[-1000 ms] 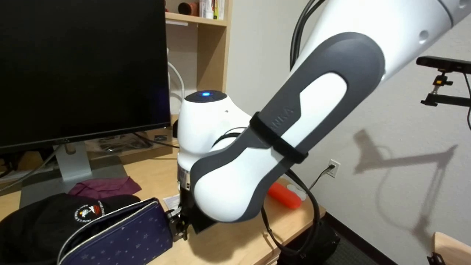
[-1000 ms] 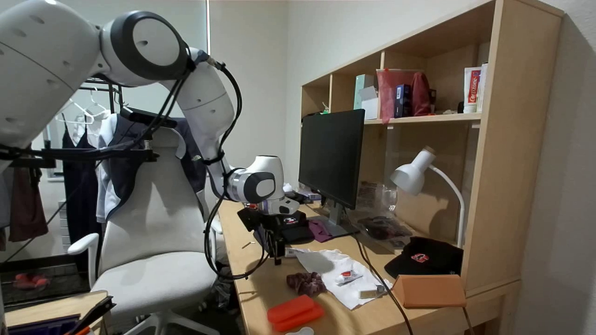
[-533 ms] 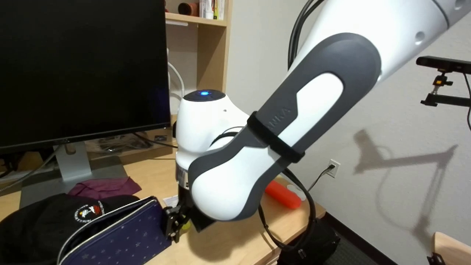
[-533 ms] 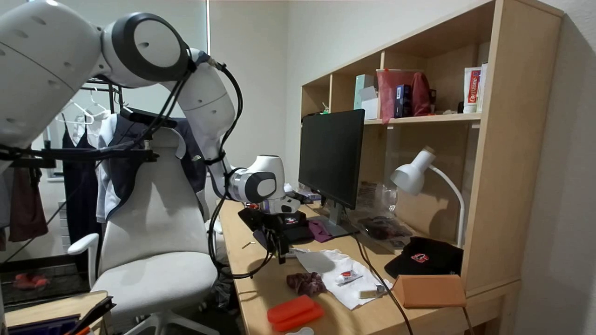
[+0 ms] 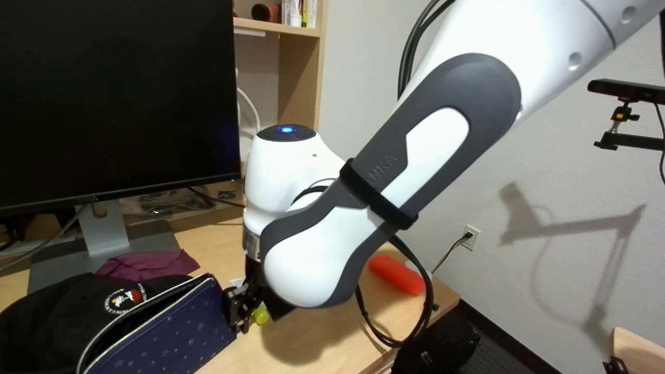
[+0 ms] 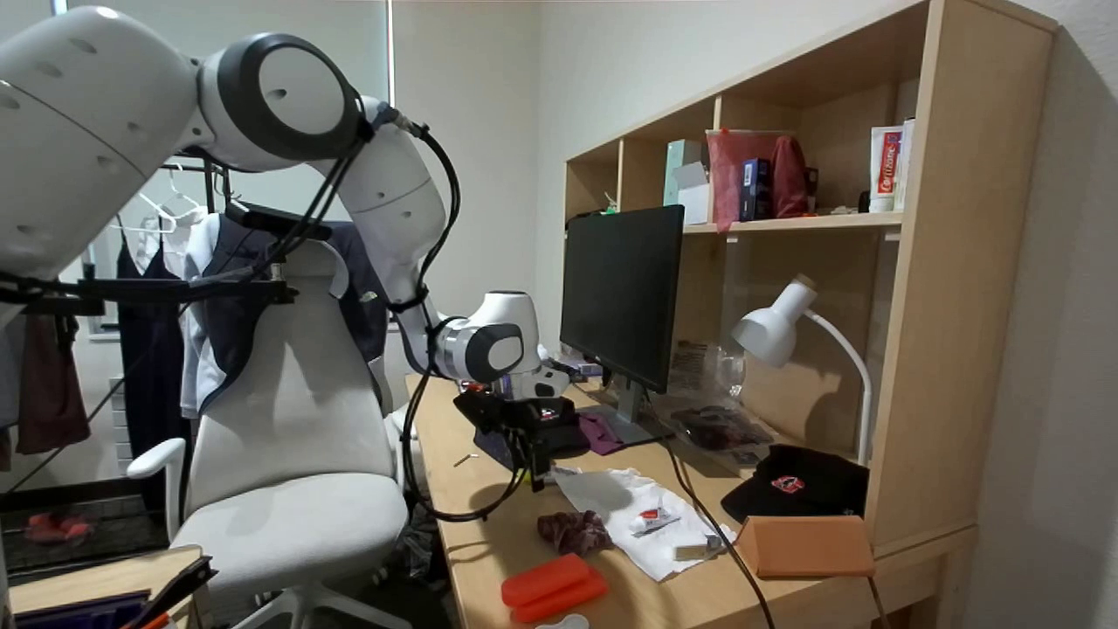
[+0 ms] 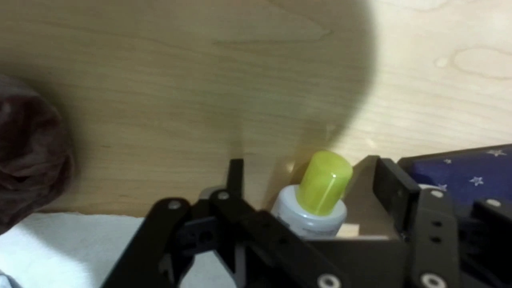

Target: Move the white and yellow tube on the left to the right side of the desk

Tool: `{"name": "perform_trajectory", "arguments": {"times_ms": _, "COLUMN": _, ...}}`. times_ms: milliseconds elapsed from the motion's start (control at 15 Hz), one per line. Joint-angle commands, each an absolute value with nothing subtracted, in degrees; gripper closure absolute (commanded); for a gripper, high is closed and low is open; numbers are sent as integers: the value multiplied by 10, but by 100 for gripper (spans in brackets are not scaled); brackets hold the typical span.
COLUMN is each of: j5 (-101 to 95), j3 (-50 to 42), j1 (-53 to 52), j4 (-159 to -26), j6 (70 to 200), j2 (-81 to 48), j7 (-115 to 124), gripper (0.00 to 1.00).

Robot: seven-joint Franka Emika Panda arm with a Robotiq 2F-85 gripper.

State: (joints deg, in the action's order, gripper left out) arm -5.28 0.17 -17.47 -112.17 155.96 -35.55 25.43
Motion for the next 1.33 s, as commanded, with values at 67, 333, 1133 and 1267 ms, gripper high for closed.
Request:
{"name": "perform_trajectory", "arguments": {"times_ms": 67, "j5": -37, "j3": 3, "j1": -172, "j4": -1113, "j6": 1580, "j2": -371, "j7": 232, "gripper": 53}}
{"name": "perform_trajectory", "arguments": {"times_ms": 333, "j5": -33, "j3": 4, "j1": -171, "j4": -1115, "j6": 1585, "j2": -371, "j7": 231, "gripper": 78}}
{"name": "perform_trajectory", "arguments": {"times_ms": 1133, "j5": -4, "j3": -15, "j1": -163, "j4": -1217, "j6": 1660, "j2": -304, "j7": 251, "gripper": 87}}
{"name": "perform_trajectory", "arguments": {"times_ms": 1267, "j5": 16, "j3": -15, "j1": -154, "j4": -1247, "j6": 1694, "j2": -287, "j7": 243, "gripper": 87}}
